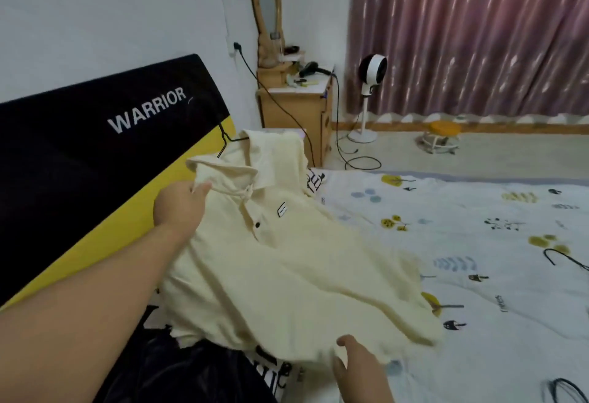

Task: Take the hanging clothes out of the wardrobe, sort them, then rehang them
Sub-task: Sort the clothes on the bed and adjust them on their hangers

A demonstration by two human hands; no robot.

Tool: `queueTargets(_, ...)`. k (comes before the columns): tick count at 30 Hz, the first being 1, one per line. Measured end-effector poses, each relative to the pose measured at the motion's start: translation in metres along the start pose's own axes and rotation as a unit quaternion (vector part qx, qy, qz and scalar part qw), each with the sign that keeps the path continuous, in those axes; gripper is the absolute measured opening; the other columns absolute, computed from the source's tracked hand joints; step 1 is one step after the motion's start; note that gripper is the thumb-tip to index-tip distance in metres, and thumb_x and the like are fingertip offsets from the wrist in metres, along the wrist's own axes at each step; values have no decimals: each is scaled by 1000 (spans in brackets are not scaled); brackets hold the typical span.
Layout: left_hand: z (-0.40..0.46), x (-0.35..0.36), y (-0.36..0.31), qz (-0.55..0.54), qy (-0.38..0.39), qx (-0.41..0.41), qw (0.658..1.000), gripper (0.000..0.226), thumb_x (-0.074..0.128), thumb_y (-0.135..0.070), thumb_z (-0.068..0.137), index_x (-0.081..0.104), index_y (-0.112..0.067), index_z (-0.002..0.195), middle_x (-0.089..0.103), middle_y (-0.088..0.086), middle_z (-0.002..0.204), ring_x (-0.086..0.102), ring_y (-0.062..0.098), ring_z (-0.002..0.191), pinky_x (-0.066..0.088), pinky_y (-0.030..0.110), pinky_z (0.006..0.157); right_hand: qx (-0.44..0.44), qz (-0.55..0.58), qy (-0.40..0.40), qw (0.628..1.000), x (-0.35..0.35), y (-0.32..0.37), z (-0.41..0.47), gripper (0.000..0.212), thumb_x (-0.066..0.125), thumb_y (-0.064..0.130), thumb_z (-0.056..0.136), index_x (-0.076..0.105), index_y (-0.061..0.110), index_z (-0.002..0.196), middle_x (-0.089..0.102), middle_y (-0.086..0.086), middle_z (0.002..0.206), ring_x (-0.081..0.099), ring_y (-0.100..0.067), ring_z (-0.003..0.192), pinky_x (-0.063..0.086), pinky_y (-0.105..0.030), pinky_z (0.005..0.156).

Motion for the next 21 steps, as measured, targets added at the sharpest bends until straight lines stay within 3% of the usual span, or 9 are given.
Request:
queueTargets(3, -20, 41, 55, 45, 22, -26, 998, 50, 46, -30, 97, 29, -10, 53, 34, 8, 53, 32, 24, 53, 15, 32, 48, -9, -47, 23, 999, 32, -15, 10, 43, 40, 27, 97, 30, 31, 139, 33, 3, 148, 42, -11, 130, 35, -20, 94)
queueTargets(7, -36, 70, 113, 61, 24, -81, 995, 45, 45, -26, 98, 42, -3, 60, 41, 10, 58, 38, 27, 57, 21, 32, 49, -35, -105, 38, 993, 53, -34, 26, 49, 39, 26, 97, 26, 30, 144, 17, 0, 155, 27, -19, 139, 30, -27, 108)
queueTargets(10, -38, 82, 147, 85, 29, -109, 990, 36, 40, -20, 99, 55, 10, 87, 55, 27, 82, 49, 35, 73, 32, 36, 60, -36, -126, 28, 991, 60, -49, 38, 46, 37, 24, 97, 30, 23, 142, 25, -5, 150, 29, -21, 136, 33, -29, 106)
queueTargets(13, -41, 97, 177, 115, 82, -132, 981, 31, 39, -15, 99, 52, 12, 105, 55, 33, 108, 53, 44, 97, 39, 41, 74, -51, -126, 8, 991, 68, -59, 45, 42, 38, 24, 97, 35, 20, 138, 29, -4, 147, 32, -21, 133, 35, -28, 104)
queueTargets(16, -58, 110, 192, 200, 162, -145, 955, 42, 43, -21, 97, 40, 5, 129, 46, 28, 127, 44, 43, 116, 39, 44, 91, -62, -140, 13, 988, 74, -66, 44, 40, 39, 25, 96, 38, 19, 135, 34, -5, 142, 35, -22, 129, 36, -29, 102)
queueTargets(18, -70, 113, 188, 271, 171, -123, 939, 53, 42, -27, 97, 27, -4, 142, 34, 22, 140, 32, 36, 128, 31, 43, 102, -71, -152, 11, 986, 74, -70, 43, 38, 39, 25, 96, 39, 18, 134, 37, -6, 139, 38, -22, 127, 37, -29, 100)
queueTargets(21, -80, 125, 167, 337, 200, -20, 920, 42, 35, -31, 97, 36, -14, 135, 34, 11, 141, 31, 27, 130, 24, 41, 106, -65, -181, -4, 981, 71, -75, 42, 37, 39, 23, 95, 41, 19, 132, 38, -4, 136, 38, -23, 127, 38, -30, 98)
Point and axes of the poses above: each hand's wrist, its own z-axis towards the middle knuckle, its own x-axis out of the palm, y = z × x, the point moved 4 cm from there along z, towards the middle knuckle
